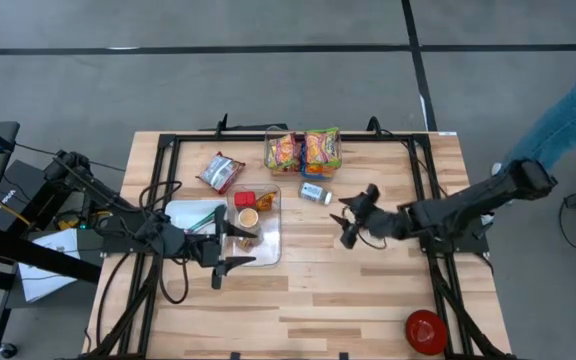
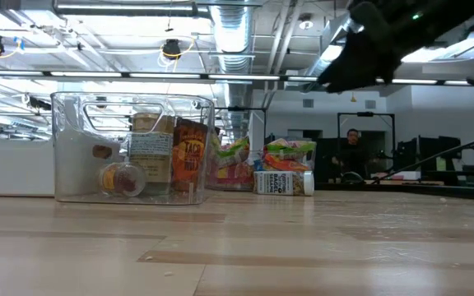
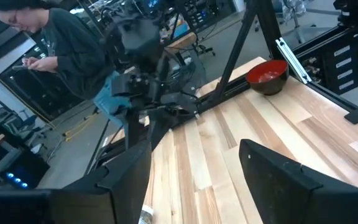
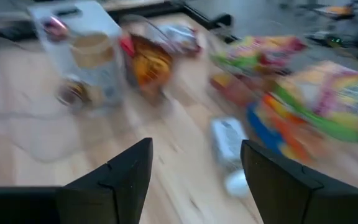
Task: Pick & Place Food Item
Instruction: Put the white seasoning bottle into the bottom transparent bin
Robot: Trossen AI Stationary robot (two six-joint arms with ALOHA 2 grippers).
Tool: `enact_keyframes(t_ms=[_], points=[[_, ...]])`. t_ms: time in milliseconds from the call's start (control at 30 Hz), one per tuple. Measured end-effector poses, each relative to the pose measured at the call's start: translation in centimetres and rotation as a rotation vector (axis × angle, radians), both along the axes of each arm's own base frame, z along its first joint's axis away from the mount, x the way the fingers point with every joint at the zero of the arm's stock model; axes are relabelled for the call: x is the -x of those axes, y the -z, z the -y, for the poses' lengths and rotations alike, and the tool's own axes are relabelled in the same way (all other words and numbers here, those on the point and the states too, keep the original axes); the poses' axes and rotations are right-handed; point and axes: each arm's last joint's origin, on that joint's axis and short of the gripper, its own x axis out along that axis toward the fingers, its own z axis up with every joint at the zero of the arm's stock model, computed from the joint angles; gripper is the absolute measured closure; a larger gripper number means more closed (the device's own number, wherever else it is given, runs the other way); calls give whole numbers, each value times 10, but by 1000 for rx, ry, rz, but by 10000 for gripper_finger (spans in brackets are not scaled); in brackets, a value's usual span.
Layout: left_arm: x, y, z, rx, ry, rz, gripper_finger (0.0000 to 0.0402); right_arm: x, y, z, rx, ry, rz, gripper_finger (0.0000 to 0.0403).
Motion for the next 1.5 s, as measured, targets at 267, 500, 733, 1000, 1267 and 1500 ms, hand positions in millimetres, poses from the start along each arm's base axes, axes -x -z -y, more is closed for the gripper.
enact_keyframes(t_ms=[267, 500, 733, 1000, 1267, 1500], points=[[0, 0, 0, 0, 0, 0, 165, 4, 35, 40, -158, -35, 80, 147], [0, 0, 0, 0, 0, 0, 166, 18, 56, 58, -97, -57, 165, 132], [0, 0, 0, 1, 0, 1, 166, 10, 73, 58, 3, -113, 76, 131], [0, 0, 0, 1, 0, 1, 166, -4, 104, 74, 67, -86, 5, 131], [0, 1, 0, -6, 0, -11, 166, -8, 122, 89, 61, -48, -4, 131], [0, 1, 0, -3, 0, -11, 166, -15, 139, 100, 33, -50, -63, 131]])
